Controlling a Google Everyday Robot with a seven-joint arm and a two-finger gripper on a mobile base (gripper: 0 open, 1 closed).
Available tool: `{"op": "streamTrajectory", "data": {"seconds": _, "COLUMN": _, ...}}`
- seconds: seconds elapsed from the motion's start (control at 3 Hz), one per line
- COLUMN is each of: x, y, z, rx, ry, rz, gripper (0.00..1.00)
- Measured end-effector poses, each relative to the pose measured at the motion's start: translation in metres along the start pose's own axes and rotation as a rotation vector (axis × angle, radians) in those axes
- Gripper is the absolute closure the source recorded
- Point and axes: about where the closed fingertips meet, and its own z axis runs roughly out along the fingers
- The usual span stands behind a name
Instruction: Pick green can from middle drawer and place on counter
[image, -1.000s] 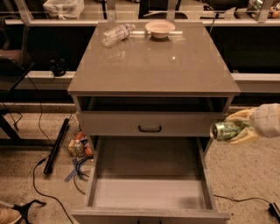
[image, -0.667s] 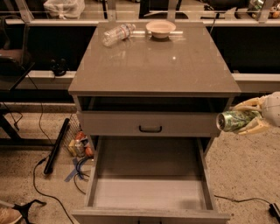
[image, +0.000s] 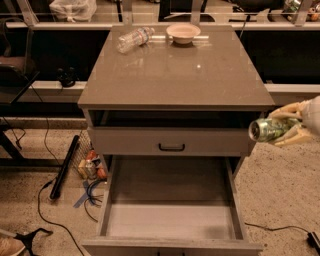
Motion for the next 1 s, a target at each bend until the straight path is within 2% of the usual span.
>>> {"op": "streamTrajectory", "data": {"seconds": 0.33, "x": -0.009, "y": -0.045, "z": -0.013, "rx": 0.025, "ry": -0.07, "rz": 0.025, "gripper": 1.0}}
{"op": "streamTrajectory", "data": {"seconds": 0.67, "x": -0.016, "y": -0.096, "z": -0.022, "rx": 0.085, "ry": -0.095, "rz": 0.108, "gripper": 1.0}}
{"op": "streamTrajectory", "data": {"seconds": 1.0, "x": -0.031, "y": -0.13, "z": -0.031, "rx": 0.166, "ry": -0.099, "rz": 0.215, "gripper": 1.0}}
